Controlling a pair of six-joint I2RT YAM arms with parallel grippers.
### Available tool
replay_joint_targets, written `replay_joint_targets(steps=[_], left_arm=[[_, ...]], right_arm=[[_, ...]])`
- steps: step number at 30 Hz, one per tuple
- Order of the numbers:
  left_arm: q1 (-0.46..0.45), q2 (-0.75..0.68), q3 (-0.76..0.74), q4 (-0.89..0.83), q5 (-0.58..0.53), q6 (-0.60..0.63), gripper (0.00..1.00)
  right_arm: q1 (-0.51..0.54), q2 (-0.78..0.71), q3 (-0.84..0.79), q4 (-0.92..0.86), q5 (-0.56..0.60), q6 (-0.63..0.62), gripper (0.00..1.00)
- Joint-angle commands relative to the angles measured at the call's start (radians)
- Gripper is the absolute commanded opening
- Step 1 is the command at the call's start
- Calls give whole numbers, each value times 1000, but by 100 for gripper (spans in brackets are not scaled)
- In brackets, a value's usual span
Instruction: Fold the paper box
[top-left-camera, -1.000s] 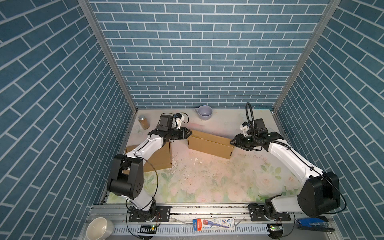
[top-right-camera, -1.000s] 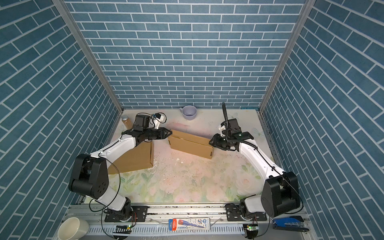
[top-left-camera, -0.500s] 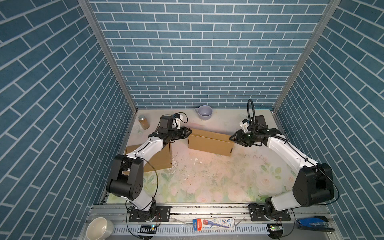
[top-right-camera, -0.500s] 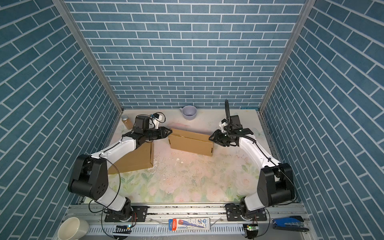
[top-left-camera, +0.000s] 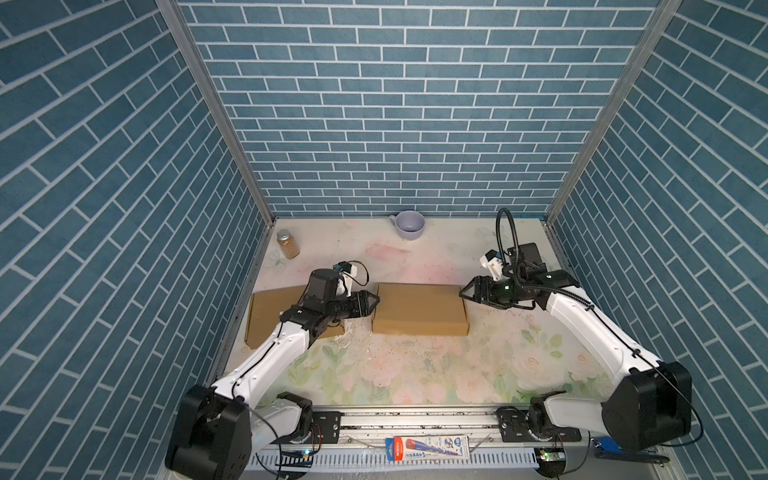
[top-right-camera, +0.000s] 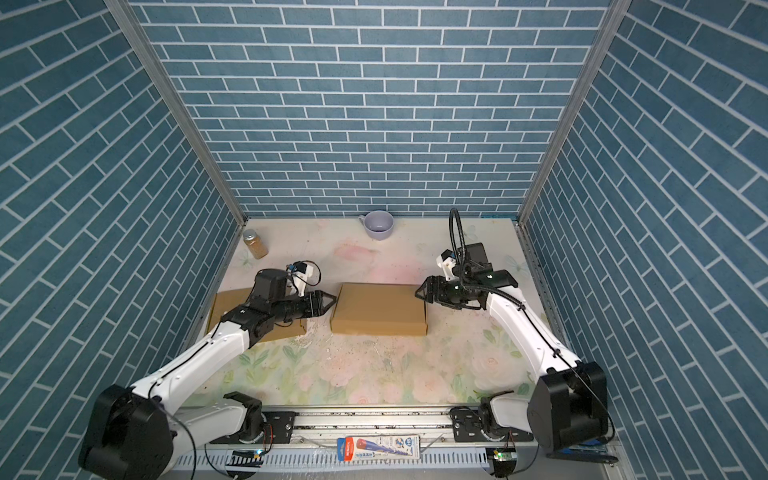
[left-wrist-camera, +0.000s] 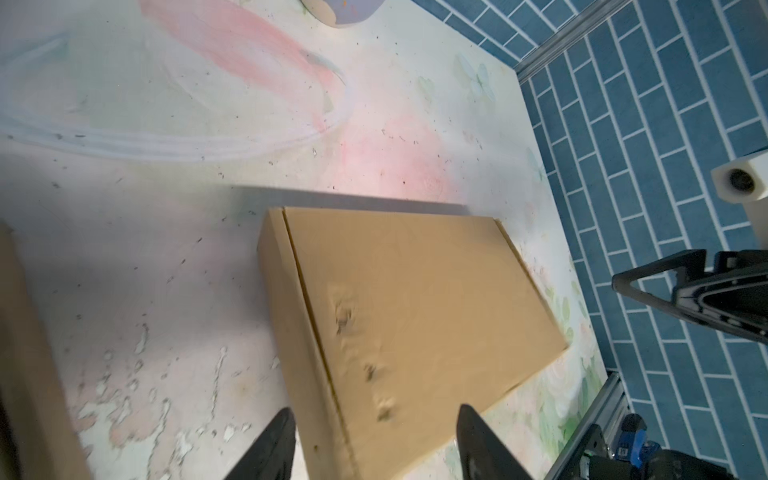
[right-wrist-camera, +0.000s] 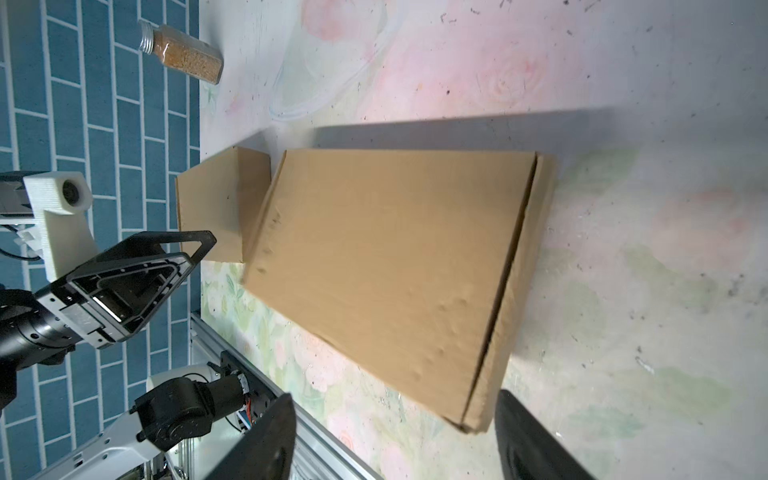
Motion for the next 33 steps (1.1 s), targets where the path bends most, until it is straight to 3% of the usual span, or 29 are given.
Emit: replay_joint_targets(steps=[1, 7, 14, 18, 24, 27, 30, 33], left_arm=[[-1, -8, -4, -67, -37, 14, 68], [-15, 144, -18, -24, -52, 39, 70], [-81, 299, -18, 139, -33, -37, 68], [-81, 387, 31, 198, -15, -54, 67], [-64, 525, 191, 229, -6, -35, 67], [-63, 552, 260, 146, -55, 20, 67], [-59, 523, 300, -27, -211, 109, 69], [-54, 447, 307, -133, -313, 157, 75]], right_arm=[[-1, 16, -58, 5, 33, 53, 77], [6, 128, -147, 146, 80, 164, 77], [30, 255, -172, 304, -48, 214, 72], [28, 318, -102, 380, -100, 246, 69], [-6, 424, 48, 358, -118, 211, 68], [-28, 462, 99, 293, -65, 160, 73], [-50, 475, 137, 157, 108, 60, 82], [-84, 413, 99, 152, 208, 24, 86]])
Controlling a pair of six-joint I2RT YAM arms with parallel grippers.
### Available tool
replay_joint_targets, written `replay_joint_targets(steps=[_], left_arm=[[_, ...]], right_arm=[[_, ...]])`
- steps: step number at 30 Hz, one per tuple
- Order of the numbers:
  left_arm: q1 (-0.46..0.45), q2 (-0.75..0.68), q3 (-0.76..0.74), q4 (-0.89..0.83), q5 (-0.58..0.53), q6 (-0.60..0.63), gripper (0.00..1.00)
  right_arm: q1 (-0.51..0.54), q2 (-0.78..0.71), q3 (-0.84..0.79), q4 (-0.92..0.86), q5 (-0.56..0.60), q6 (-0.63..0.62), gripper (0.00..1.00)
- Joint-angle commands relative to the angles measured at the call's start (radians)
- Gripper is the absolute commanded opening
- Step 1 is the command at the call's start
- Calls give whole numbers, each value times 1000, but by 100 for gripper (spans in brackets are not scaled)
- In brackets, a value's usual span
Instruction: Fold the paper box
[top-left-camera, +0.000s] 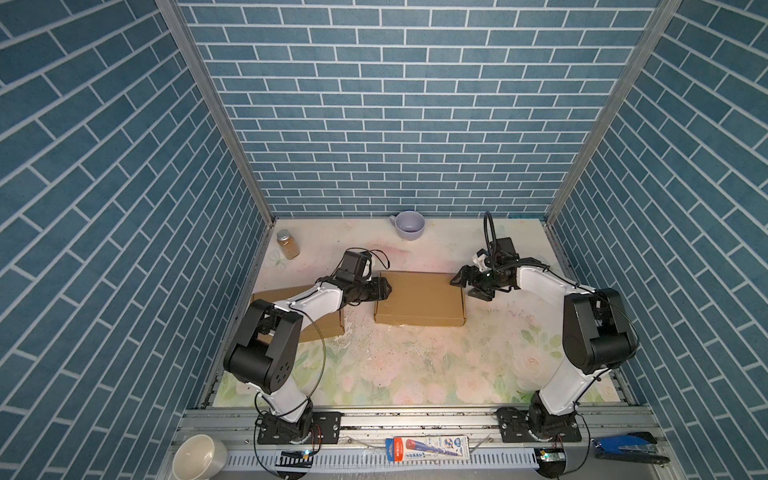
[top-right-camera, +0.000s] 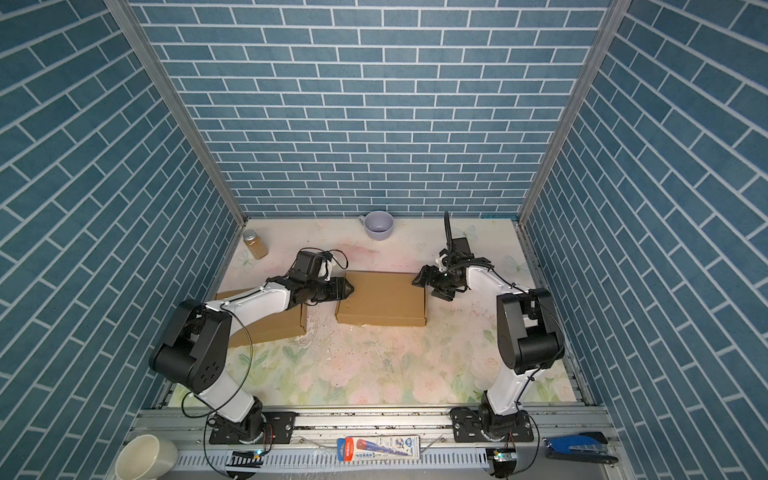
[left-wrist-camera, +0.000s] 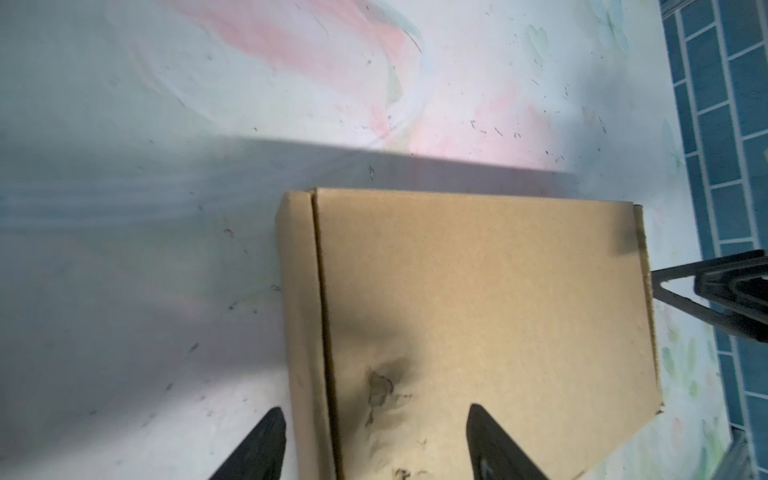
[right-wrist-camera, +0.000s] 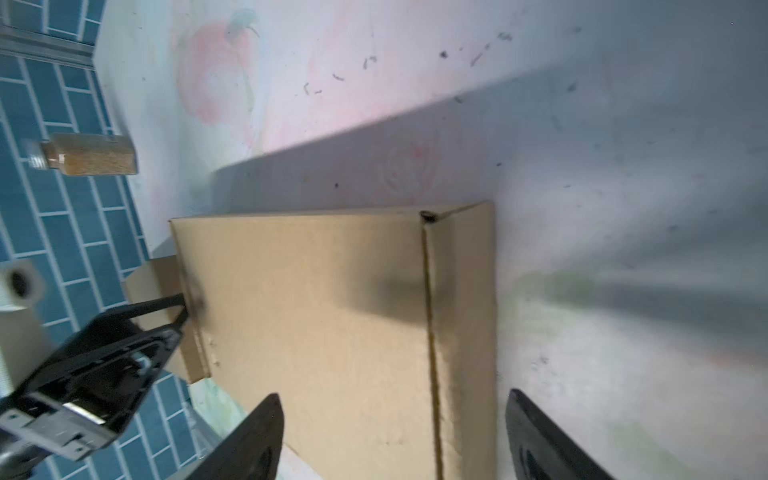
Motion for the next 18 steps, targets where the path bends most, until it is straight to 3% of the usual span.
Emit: replay_joint_targets(steps=[1, 5, 8, 11, 14, 18], left_arm=[[5, -106, 8, -162, -155, 100, 78], [3, -252, -29, -131, -240, 163, 91], [4, -336, -66, -82, -350, 241, 93], [4, -426, -161, 56, -473, 350, 94], [10, -525, -325, 271, -614, 395, 95], [38, -583, -476, 442, -719, 443, 97]], right_arm=[[-42, -78, -19, -65, 157, -78, 86], [-64, -237, -109, 63, 284, -64, 86], [-83, -327, -159, 151, 417, -82, 85], [-118, -425, -246, 280, 570, -118, 86], [-136, -501, -397, 478, 769, -246, 86], [-200, -545, -507, 591, 821, -280, 85]])
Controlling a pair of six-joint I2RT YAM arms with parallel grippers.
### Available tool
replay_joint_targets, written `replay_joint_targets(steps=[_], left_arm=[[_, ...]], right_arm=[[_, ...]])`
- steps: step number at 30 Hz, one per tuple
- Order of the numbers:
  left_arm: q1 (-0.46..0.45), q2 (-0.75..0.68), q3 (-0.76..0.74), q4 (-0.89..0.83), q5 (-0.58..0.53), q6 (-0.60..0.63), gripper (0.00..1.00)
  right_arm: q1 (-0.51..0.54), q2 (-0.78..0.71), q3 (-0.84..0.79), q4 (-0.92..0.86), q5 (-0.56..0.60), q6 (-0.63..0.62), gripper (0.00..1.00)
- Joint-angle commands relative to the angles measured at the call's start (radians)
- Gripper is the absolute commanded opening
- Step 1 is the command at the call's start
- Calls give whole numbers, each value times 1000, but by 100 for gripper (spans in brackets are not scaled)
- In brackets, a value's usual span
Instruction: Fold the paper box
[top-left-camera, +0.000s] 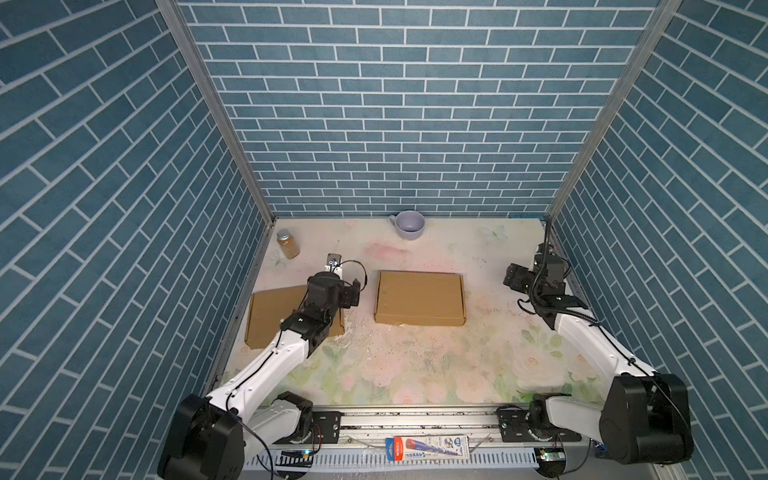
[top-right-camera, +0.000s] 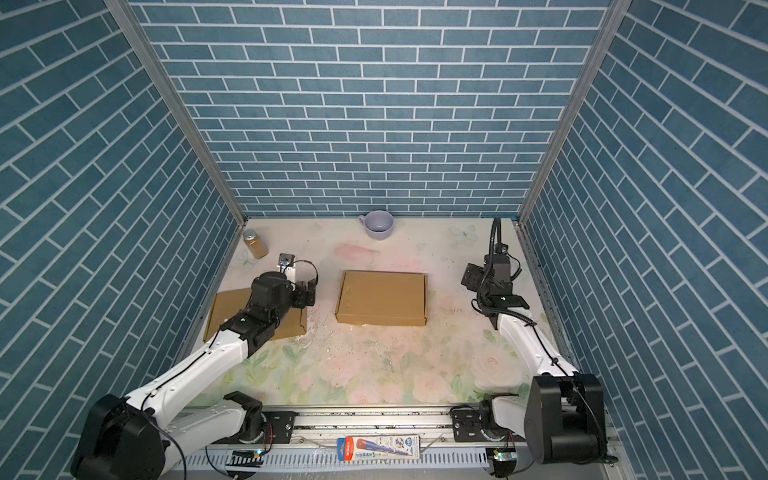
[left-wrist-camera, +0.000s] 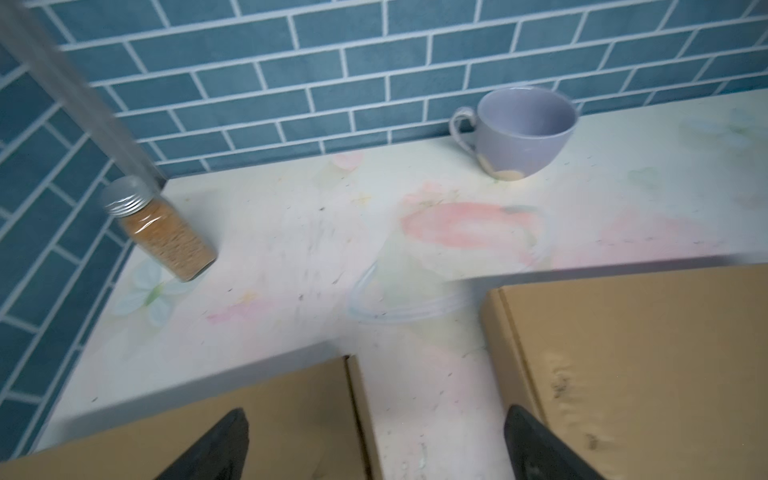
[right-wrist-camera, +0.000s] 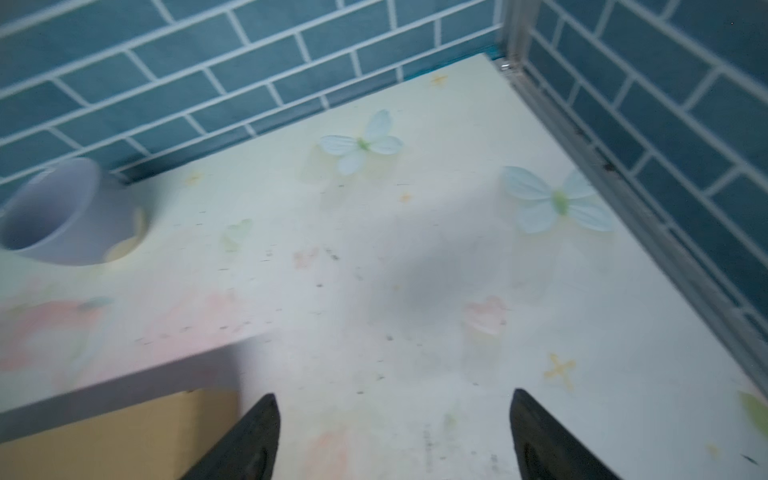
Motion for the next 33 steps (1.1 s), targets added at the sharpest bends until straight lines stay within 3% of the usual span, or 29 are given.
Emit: replay_joint_targets(steps=[1, 6, 8, 13, 16, 19, 23, 24, 27, 28, 33], left_arm=[[36, -13, -71, 198, -144, 88, 98], [137, 24, -142, 275, -97, 86, 100], [184, 47, -167, 309, -24, 77, 100], [248, 237, -211, 633, 121, 129, 100], [254, 303, -207, 730, 194, 215, 100], [282, 351, -202, 755, 225, 191, 99], [282, 464, -242, 928, 198, 186, 100], [282, 491, -237, 955, 165, 179, 100], [294, 486, -185, 848, 50, 119, 100], [301, 472, -172, 794, 7, 82, 100], [316, 475, -192, 841, 3, 71, 100]], right_arm=[[-31, -21, -88, 180, 148, -104, 85], [-36, 63, -178, 356, 164, -152, 84], [-38, 91, -219, 463, 146, -163, 84], [-38, 157, -279, 644, 87, -265, 84], [-41, 181, -323, 775, 74, -304, 85], [-48, 265, -360, 922, 34, -320, 85], [-65, 294, -352, 930, 4, -302, 86], [-68, 346, -357, 1010, -1, -311, 87], [-83, 341, -311, 889, -28, -290, 92], [-90, 327, -304, 862, -34, -283, 98], [-94, 334, -312, 891, -27, -278, 99]])
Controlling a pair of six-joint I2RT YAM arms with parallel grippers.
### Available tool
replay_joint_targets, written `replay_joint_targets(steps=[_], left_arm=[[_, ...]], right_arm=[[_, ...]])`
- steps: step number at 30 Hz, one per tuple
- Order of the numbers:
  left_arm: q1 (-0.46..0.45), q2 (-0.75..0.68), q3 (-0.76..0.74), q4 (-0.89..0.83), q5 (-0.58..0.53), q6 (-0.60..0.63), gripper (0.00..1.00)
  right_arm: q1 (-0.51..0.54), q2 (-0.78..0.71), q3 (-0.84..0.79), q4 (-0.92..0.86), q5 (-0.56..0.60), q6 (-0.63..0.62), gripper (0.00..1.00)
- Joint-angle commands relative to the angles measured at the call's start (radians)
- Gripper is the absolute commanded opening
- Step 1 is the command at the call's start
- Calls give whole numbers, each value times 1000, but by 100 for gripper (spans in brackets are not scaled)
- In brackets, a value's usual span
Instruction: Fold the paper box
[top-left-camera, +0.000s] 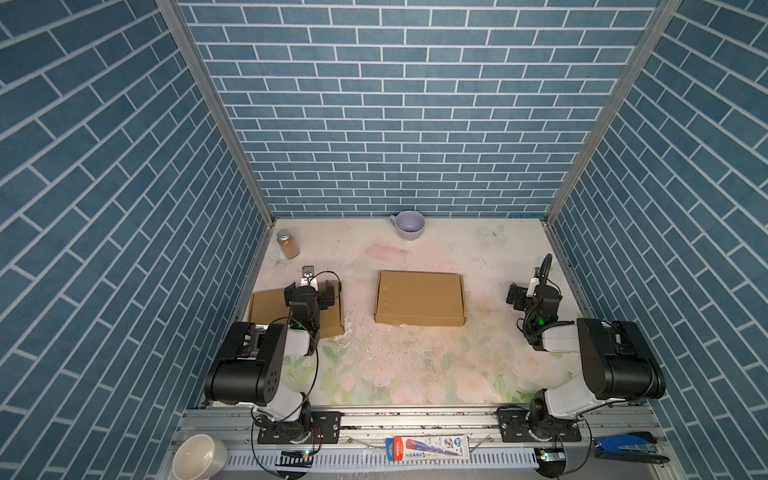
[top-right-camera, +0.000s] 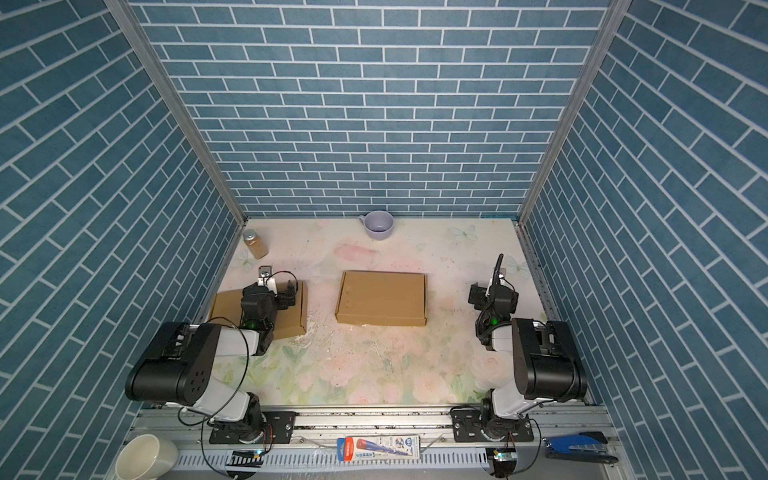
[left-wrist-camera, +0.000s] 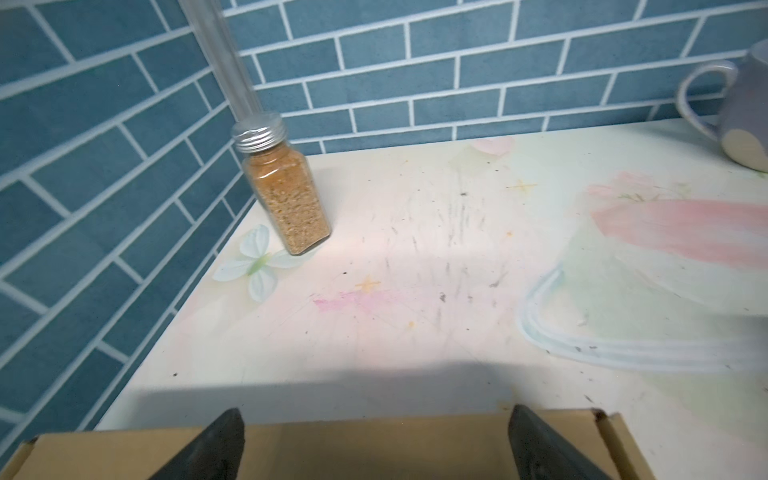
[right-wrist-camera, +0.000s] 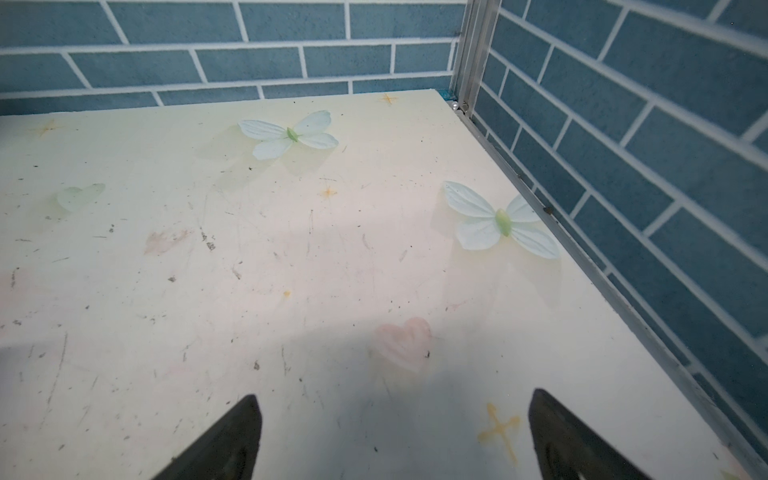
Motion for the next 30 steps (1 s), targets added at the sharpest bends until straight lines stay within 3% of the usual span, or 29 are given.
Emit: replay_joint_targets(steps=[1, 30], left_arm=[[6, -5, 8, 2, -43, -32, 100], [-15, 7, 6, 29, -37, 5, 100]], right_arm=[[-3, 1, 22, 22, -11, -11, 99], [-4, 1, 23, 22, -12, -10, 99]])
